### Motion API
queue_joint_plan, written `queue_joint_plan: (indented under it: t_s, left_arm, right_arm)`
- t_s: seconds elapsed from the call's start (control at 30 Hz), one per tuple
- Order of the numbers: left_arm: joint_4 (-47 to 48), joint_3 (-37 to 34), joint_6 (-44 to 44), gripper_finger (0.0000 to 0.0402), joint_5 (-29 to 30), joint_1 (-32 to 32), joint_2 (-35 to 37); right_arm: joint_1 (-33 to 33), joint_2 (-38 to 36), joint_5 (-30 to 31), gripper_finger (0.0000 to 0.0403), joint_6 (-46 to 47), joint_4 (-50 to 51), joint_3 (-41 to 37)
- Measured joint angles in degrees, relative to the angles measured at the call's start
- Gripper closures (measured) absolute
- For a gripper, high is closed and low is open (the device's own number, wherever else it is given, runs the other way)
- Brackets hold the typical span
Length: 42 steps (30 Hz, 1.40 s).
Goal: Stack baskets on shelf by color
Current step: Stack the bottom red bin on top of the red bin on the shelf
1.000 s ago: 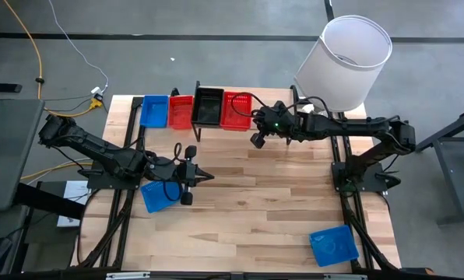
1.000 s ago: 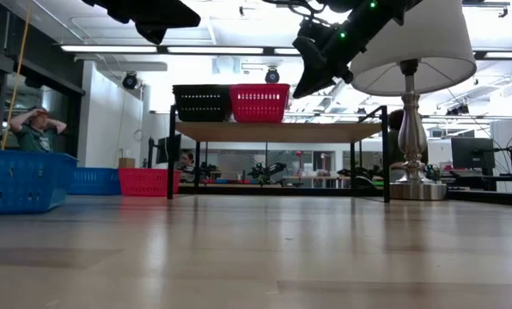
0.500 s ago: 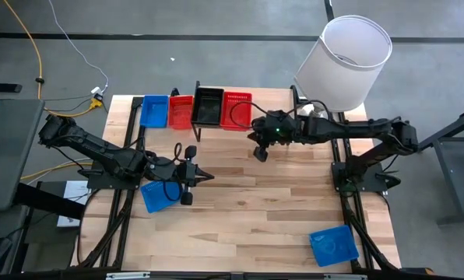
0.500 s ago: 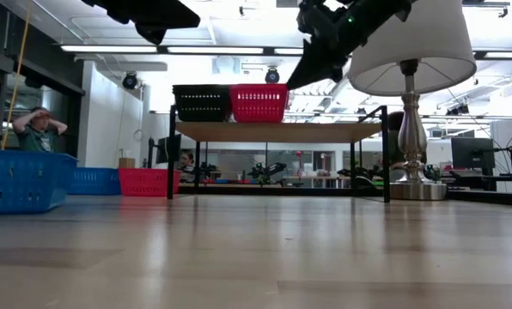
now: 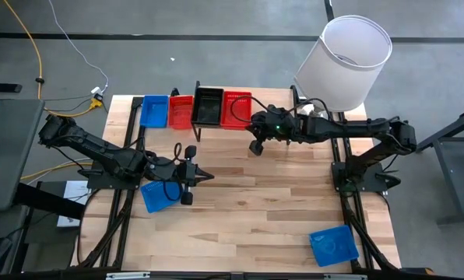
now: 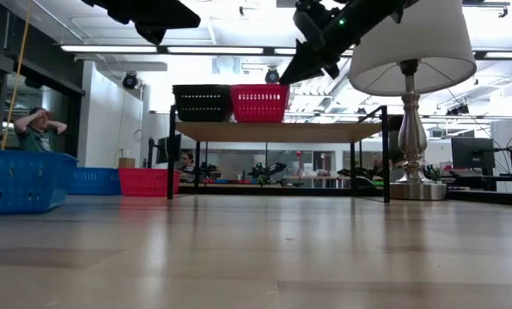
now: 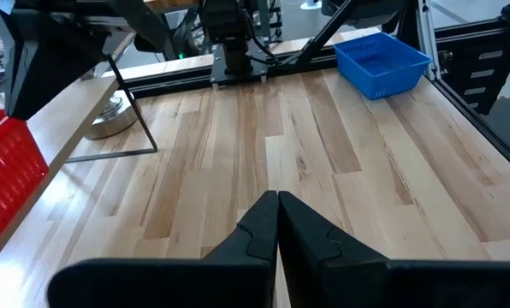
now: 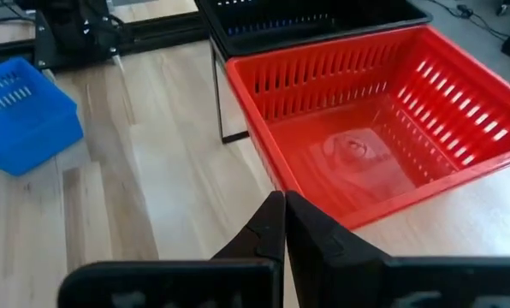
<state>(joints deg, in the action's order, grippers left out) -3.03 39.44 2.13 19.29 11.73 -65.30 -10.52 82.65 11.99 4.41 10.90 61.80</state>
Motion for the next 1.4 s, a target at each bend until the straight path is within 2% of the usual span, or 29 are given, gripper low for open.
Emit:
queue_joint_plan:
  t_s: [0.47, 0.73, 1.03, 1.23, 1.4]
  left_arm:
    - [0.0, 0.0, 0.0, 0.0401, 0.0, 0.0, 0.0]
    - [0.0, 0.0, 0.0, 0.0401, 0.0, 0.0, 0.0]
    - [0.0, 0.0, 0.0, 0.0401, 0.0, 0.0, 0.0]
    - [0.2, 0.0, 0.0, 0.0401, 0.0, 0.0, 0.0]
    - [0.2, 0.0, 0.0, 0.0401, 0.0, 0.0, 0.0]
  right_arm:
    - [0.0, 1.6, 0.2, 0.0403, -1.5, -3.1, 0.1]
    - [0.0, 1.9, 3.9, 0.0403, -1.9, -3.0, 0.1]
    - [0.3, 1.5, -1.7, 0.0403, -3.8, -5.6, 0.1]
    - [2.4, -2.3, 5.5, 0.0403, -5.7, -5.3, 0.0]
    - [3.9, -3.7, 20.1, 0.0403, -4.7, -1.8, 0.0]
